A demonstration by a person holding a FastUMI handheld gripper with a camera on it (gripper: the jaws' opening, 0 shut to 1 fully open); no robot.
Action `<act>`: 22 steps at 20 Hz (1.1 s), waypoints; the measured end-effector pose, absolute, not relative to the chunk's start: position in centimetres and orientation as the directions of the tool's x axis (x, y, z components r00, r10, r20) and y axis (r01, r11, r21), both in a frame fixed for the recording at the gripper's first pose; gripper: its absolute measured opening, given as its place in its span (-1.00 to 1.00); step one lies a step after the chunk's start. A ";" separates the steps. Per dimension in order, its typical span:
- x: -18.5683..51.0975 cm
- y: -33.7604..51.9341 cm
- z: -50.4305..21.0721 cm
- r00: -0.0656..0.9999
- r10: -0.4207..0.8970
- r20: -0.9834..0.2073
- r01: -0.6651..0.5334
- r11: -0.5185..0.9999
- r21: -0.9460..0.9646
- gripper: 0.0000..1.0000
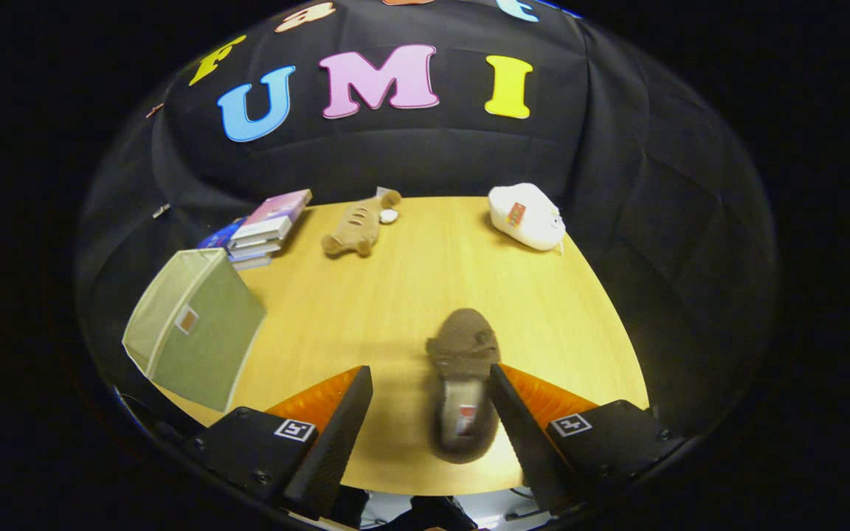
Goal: Open the storage box then place both shoes into the box .Put the left shoe in first, then the right shoe, with the right side of both shoes facing outward in a uniform manner.
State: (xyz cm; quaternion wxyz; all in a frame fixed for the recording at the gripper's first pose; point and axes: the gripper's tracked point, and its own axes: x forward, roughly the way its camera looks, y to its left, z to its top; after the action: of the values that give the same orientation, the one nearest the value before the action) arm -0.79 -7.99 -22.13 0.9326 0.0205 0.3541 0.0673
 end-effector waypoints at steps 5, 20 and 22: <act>0.5 -12.2 -28.7 0.674 0.129 -0.727 -0.104 0.991 0.079 0.98; 5.4 -11.9 -35.4 0.561 0.179 -0.808 -0.056 0.982 0.178 -0.28; 5.3 -12.0 -35.5 0.550 0.185 -0.815 -0.045 0.980 0.193 -0.53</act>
State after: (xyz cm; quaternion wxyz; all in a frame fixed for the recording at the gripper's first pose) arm 5.29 -12.02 -35.51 0.8771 0.0747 0.4700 0.0657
